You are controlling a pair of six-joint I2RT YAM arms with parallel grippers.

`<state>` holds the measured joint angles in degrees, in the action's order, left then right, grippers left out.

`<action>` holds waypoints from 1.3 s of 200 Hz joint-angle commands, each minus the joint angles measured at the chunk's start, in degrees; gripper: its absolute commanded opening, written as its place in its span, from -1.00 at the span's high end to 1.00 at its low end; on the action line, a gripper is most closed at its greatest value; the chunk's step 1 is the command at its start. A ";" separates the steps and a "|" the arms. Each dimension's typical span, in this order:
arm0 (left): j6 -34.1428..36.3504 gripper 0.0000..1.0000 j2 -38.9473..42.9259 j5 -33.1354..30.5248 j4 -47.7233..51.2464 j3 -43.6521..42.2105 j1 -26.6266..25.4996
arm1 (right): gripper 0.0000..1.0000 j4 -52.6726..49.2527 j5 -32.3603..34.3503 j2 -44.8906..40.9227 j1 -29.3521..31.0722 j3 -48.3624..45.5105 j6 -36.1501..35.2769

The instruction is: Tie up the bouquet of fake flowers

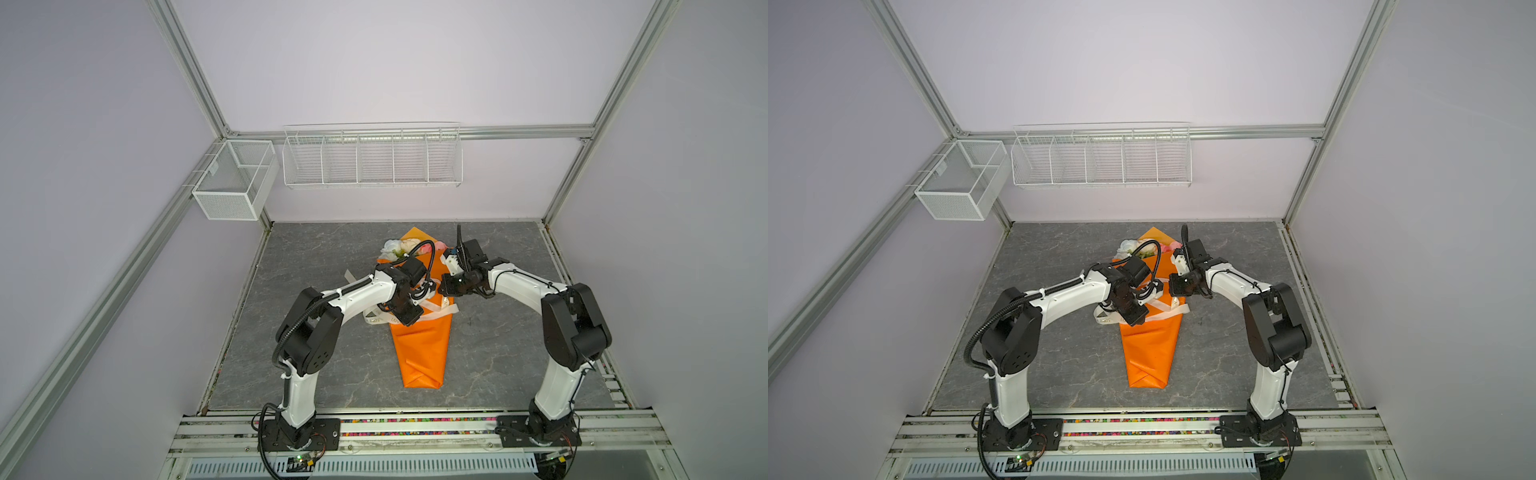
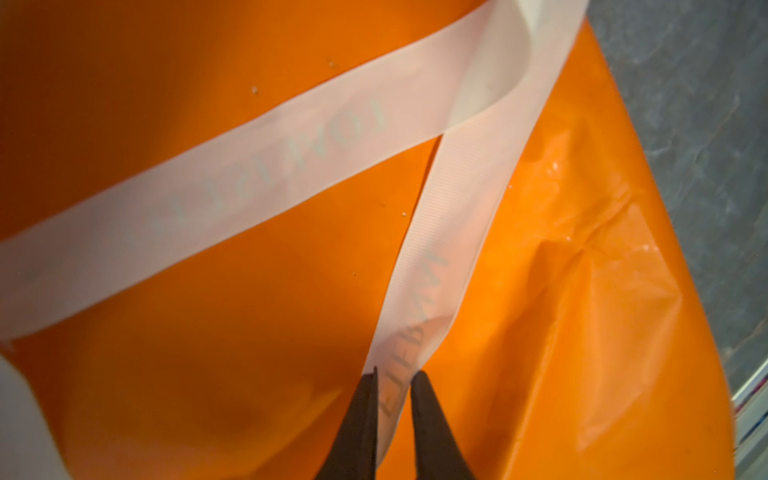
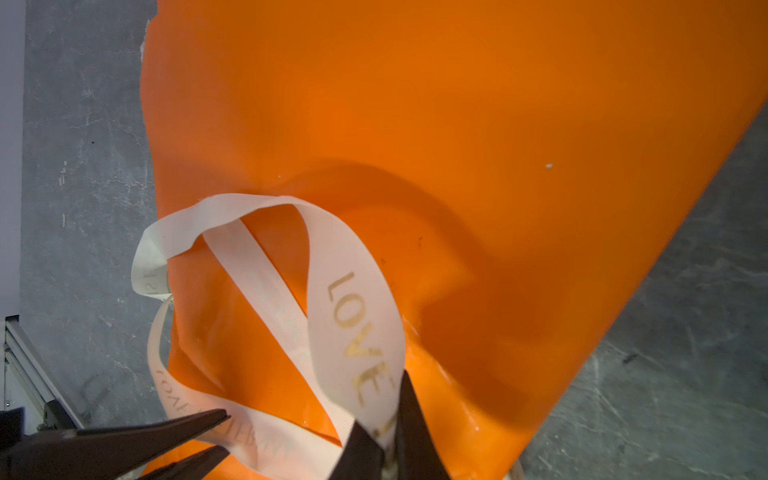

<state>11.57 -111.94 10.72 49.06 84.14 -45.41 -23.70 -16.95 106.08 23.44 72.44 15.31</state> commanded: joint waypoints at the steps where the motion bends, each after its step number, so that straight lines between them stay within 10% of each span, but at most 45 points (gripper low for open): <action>1: 0.77 0.97 1.53 0.02 0.76 0.69 -0.38 | 0.78 0.80 -2.13 1.40 -0.28 1.37 0.89; 90: -1.92 1.00 12.39 3.93 -3.49 -2.57 -0.38 | 0.75 3.40 -7.49 4.35 -0.08 3.33 4.34; 148: -8.02 1.00 13.29 -2.37 -9.62 -2.78 0.57 | 0.75 -8.77 -12.05 4.71 3.10 3.23 -7.60; 260: -11.63 1.00 6.41 -3.49 -10.54 1.83 2.29 | -0.07 -7.62 8.51 -11.25 -1.95 -3.16 3.45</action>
<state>1.37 -104.66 7.46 39.22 83.44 -43.88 -32.38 -15.16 101.54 22.92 74.65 13.91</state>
